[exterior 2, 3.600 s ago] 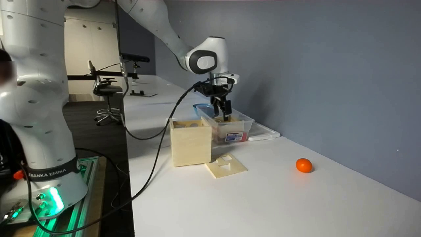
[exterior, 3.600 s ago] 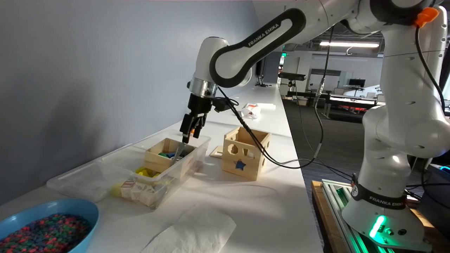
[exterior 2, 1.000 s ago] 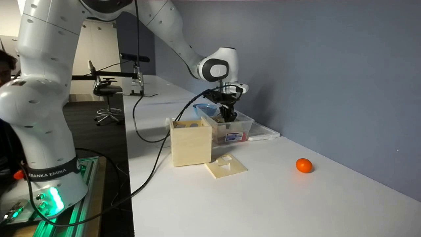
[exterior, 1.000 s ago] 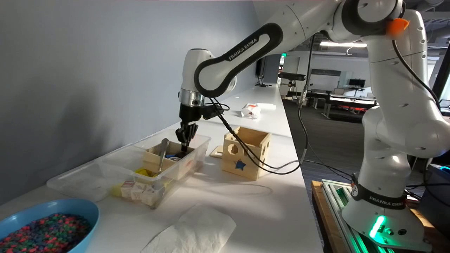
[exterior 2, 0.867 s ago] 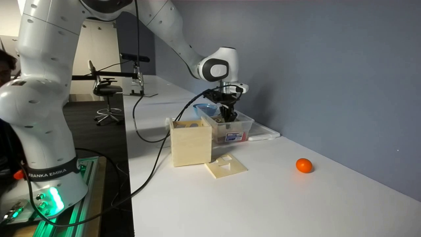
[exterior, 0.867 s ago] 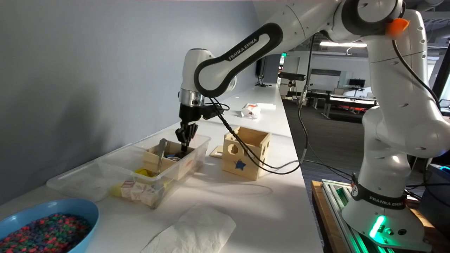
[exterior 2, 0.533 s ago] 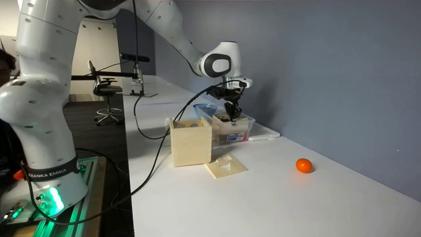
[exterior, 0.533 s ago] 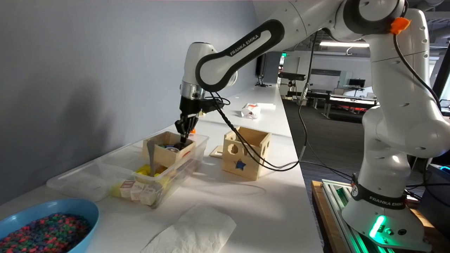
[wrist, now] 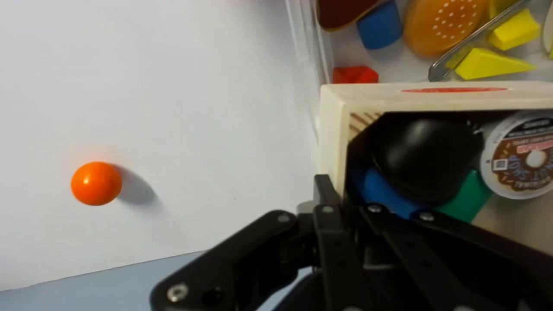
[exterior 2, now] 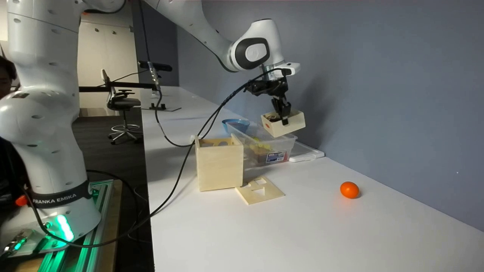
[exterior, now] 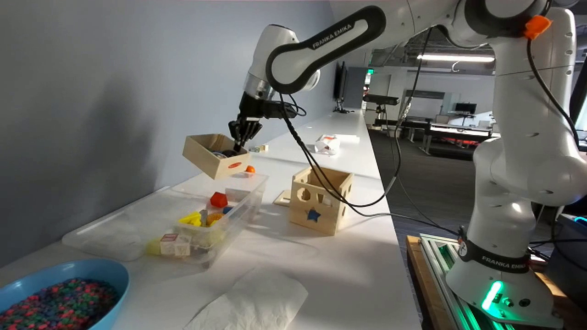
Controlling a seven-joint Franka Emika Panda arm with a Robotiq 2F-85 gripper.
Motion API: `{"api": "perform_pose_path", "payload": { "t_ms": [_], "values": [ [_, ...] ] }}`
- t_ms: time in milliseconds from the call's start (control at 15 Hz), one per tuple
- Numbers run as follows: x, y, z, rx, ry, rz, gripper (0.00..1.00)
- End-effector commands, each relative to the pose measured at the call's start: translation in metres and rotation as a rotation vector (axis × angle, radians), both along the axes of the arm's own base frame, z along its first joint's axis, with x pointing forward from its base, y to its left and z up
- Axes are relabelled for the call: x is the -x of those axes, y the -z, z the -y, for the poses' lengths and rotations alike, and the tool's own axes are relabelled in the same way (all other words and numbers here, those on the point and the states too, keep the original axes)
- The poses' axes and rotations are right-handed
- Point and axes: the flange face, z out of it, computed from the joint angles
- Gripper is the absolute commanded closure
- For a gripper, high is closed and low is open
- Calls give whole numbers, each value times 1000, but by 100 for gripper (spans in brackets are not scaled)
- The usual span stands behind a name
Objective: Take the wooden box out of the container then put the silver spoon in the bowl.
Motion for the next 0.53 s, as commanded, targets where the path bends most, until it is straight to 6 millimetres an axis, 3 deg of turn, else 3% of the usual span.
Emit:
{"api": "perform_pose_path", "payload": {
  "t_ms": [0, 200, 267, 467],
  "values": [
    [11, -32, 25, 28, 70, 74, 98],
    [15, -42, 57, 96, 150, 87, 98],
    [9, -31, 47, 67, 106, 66, 94],
    [12, -34, 62, 85, 137, 70, 94]
  ]
}}
